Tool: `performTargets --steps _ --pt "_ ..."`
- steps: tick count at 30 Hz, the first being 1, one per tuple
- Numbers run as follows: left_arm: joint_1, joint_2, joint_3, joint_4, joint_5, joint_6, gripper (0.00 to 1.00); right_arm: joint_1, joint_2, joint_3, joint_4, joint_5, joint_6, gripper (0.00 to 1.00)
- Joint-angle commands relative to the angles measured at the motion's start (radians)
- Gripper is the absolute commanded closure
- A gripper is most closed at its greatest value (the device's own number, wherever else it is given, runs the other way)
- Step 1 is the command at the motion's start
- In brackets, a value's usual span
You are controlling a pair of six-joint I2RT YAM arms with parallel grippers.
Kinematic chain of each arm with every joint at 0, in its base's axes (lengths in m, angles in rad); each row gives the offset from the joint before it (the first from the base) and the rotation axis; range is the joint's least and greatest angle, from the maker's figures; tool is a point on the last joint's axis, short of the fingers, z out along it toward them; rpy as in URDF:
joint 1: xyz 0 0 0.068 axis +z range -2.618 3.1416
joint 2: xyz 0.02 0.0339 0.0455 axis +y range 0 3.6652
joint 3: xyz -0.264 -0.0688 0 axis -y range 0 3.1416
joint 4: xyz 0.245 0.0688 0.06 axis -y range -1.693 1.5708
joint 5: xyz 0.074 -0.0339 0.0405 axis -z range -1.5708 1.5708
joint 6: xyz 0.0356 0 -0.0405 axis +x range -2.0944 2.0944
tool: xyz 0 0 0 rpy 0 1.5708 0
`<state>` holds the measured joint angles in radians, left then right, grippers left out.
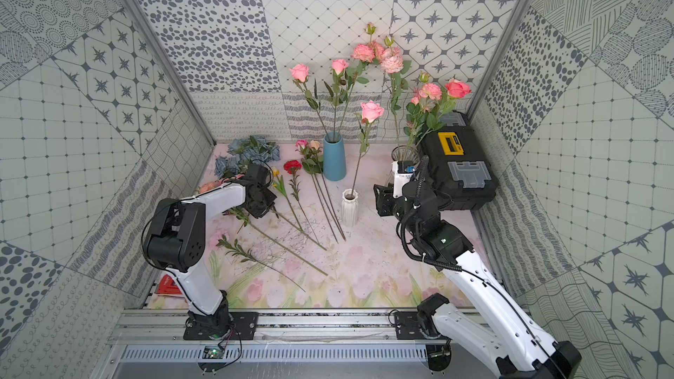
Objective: Place the pink flowers into the vase
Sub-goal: Pick up the flower at the center of the board.
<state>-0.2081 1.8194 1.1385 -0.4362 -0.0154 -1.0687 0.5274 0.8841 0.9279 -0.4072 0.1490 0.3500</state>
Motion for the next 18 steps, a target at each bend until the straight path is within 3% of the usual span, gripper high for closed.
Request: performTargets --steps 1,8,18 --pt "-0.001 0.0 0.012 -0.02 -0.043 -0.004 0.88 -0.005 -0.019 -0.008 0.039 -0.015 0.015 0.52" --pt "-0.009 -0.065 0.013 -0.04 -0.085 0.012 1.0 -0.005 -0.02 -0.007 0.042 -0.019 0.018 0.52" --pt "-0.052 -0.19 0.054 -0.085 -0.162 0.09 1.0 -0.005 0.004 0.012 0.028 -0.038 0.02 0.52"
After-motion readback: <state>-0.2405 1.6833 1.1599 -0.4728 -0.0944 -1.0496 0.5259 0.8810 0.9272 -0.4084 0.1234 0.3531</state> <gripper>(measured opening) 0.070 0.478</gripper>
